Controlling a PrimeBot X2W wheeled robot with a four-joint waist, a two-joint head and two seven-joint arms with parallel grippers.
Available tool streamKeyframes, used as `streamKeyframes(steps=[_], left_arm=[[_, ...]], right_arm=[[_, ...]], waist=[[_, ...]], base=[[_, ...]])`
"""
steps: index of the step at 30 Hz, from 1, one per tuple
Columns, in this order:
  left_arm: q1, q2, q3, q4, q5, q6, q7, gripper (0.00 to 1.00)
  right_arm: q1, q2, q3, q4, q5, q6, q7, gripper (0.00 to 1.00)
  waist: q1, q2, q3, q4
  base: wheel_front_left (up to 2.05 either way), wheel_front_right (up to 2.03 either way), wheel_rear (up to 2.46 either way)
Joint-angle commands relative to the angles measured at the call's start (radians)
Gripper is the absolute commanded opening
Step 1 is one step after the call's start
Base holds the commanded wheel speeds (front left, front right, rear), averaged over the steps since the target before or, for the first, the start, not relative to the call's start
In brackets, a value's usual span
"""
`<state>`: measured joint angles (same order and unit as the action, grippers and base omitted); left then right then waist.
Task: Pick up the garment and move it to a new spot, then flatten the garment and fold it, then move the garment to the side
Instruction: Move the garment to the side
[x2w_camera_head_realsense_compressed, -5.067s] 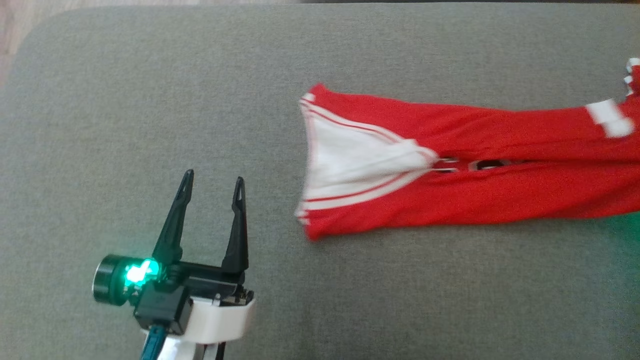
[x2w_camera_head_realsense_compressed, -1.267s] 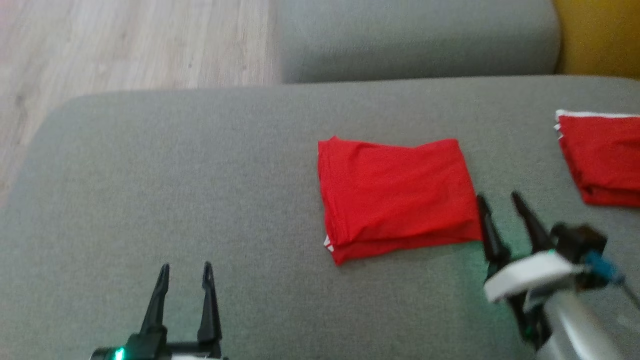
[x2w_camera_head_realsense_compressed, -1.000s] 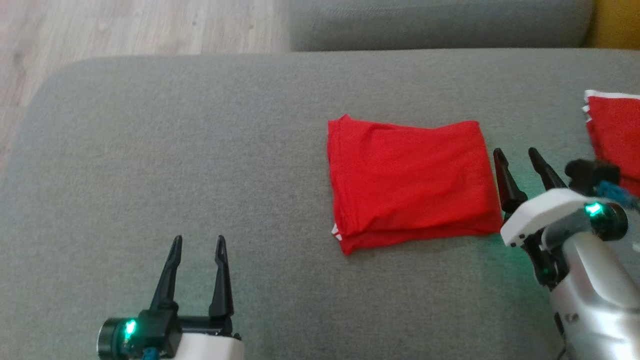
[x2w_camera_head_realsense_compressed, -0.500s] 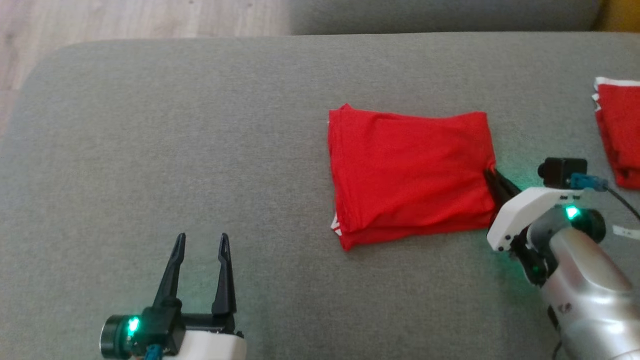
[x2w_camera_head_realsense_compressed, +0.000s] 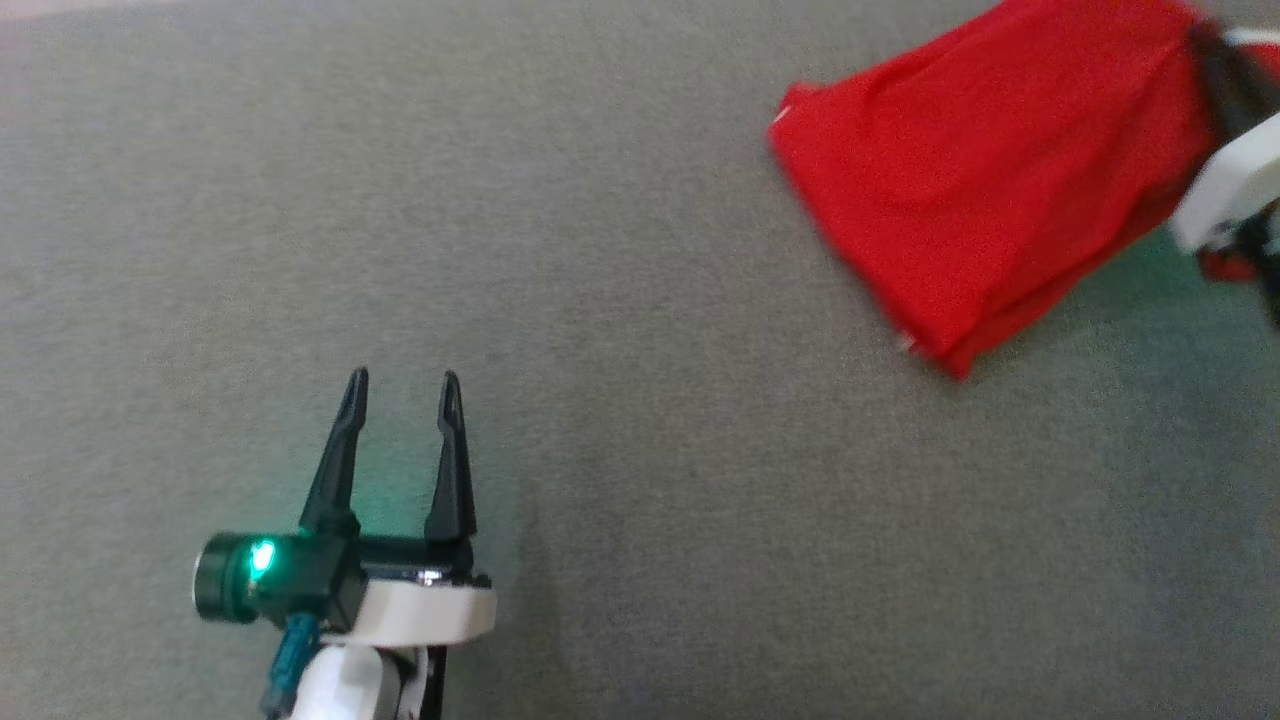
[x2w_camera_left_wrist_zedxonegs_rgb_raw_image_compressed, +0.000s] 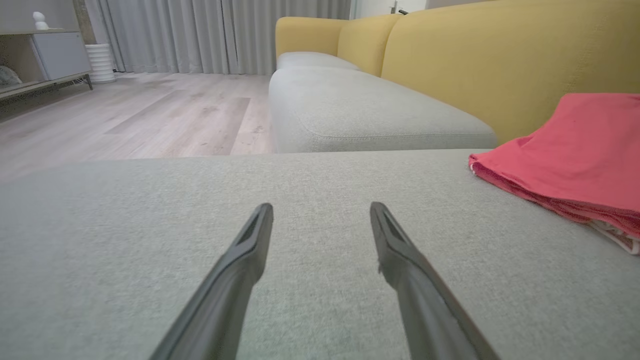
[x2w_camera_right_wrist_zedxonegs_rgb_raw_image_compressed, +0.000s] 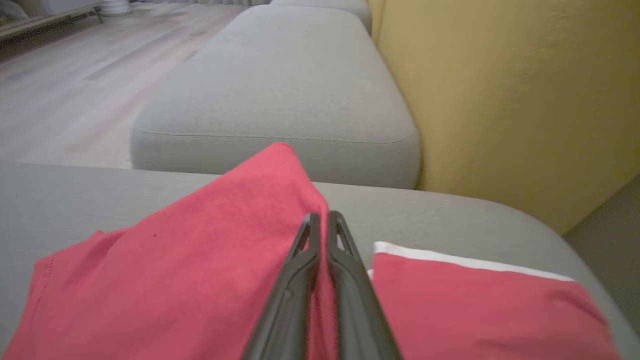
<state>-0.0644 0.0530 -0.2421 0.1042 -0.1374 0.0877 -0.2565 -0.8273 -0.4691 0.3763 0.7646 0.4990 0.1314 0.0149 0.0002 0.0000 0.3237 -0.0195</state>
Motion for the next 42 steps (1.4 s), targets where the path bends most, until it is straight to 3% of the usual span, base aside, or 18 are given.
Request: streamKeyframes(steps=[1,8,14,15,16,17,19,23,24,29,35,42], left_arm=[[-0.037,-0.003,0.025,-0.038,0.012,-0.002,-0.005,1.0],[-0.071,-0.003,0.022,-0.046,0.018,-0.011,-0.005,1.0],[-0.095,-0.003,0.024,-0.051,0.027,-0.012,-0.005,1.0],[-0.099,-0.003,0.026,-0.053,0.029,-0.013,-0.005,1.0],[-0.103,-0.003,0.032,-0.057,0.025,-0.011,-0.005,1.0],[-0.106,-0.003,0.034,-0.058,0.023,-0.012,-0.005,1.0],[-0.111,-0.003,0.039,-0.057,0.015,-0.013,-0.005,1.0],[-0.108,-0.003,0.049,-0.063,-0.024,-0.014,-0.005,1.0],[-0.099,-0.003,0.058,-0.055,-0.029,-0.006,-0.005,1.0],[-0.076,-0.003,0.057,-0.038,-0.047,0.005,-0.005,1.0],[-0.033,-0.003,0.057,-0.014,-0.06,0.016,-0.005,1.0],[0.048,-0.003,0.072,0.019,-0.059,0.052,-0.005,1.0]], right_arm=[[-0.031,-0.052,-0.021,-0.042,-0.023,-0.001,0.007,0.0],[-0.034,-0.128,-0.136,-0.078,-0.074,-0.001,0.067,0.0],[0.009,-0.166,-0.311,-0.083,-0.139,-0.001,0.1,0.0],[0.016,-0.164,-0.344,-0.08,-0.157,-0.001,0.101,0.05],[0.024,-0.158,-0.372,-0.081,-0.18,-0.001,0.098,0.28],[0.033,-0.147,-0.396,-0.085,-0.202,-0.001,0.094,0.43],[0.053,-0.118,-0.439,-0.098,-0.244,-0.001,0.083,1.0],[0.109,-0.043,-0.499,-0.153,-0.315,-0.001,0.04,1.0],[0.172,0.026,-0.523,-0.194,-0.34,-0.001,0.002,1.0],[0.288,0.147,-0.527,-0.24,-0.363,-0.001,-0.051,1.0],[0.425,0.261,-0.378,-0.265,-0.293,-0.001,-0.181,1.0],[0.584,0.313,-0.163,-0.294,-0.149,-0.001,-0.275,1.0]], waist=[[-0.0002,0.0,0.054,-0.046],[-0.0002,0.0,0.099,-0.096],[-0.0002,0.0,0.122,-0.123],[-0.0002,0.0,0.125,-0.124],[-0.0002,0.0,0.127,-0.124],[-0.0002,0.0,0.128,-0.124],[-0.0002,0.0,0.124,-0.118],[-0.0002,0.0,0.098,-0.097],[-0.0002,0.0,0.063,-0.073],[-0.0002,0.0,-0.011,-0.028],[-0.0002,0.0,-0.12,0.023],[-0.0002,0.0,-0.282,0.061]], base=[[0.0,0.0,0.0],[0.0,0.0,0.0],[0.0,0.0,0.0],[0.0,0.0,0.0],[0.0,0.0,0.0],[0.0,0.0,0.0],[0.0,0.0,0.0],[0.0,0.0,0.0],[0.0,0.0,0.0],[0.0,0.0,0.0],[0.0,0.0,0.0],[0.0,0.0,0.0]])
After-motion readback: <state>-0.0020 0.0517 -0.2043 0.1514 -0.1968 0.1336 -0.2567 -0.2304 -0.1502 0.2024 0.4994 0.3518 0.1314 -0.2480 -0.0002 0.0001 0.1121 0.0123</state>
